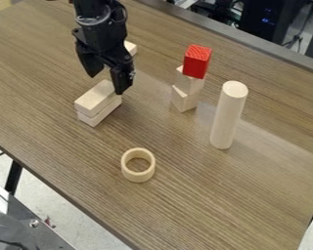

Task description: Stack cuboid to the left

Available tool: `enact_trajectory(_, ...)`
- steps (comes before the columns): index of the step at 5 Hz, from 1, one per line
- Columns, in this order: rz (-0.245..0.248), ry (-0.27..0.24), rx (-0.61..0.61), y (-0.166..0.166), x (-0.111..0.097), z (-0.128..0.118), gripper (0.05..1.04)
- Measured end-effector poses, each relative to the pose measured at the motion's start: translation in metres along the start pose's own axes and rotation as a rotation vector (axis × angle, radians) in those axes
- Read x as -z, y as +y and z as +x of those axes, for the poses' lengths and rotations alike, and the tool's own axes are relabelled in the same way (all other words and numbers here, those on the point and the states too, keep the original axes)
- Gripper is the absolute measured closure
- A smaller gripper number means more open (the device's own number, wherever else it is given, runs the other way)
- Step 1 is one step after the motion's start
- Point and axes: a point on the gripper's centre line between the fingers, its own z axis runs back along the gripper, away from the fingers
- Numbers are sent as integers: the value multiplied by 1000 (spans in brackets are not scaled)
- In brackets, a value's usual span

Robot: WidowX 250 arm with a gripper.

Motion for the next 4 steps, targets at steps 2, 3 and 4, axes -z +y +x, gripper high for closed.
enact_trajectory(2, -12, 30, -10, -1, 1, -5, 85)
enact_trajectory(3, -32, 76, -58, -2, 0, -10, 85)
enact_trajectory(4, -14, 105, -69, 1, 5, -15, 116)
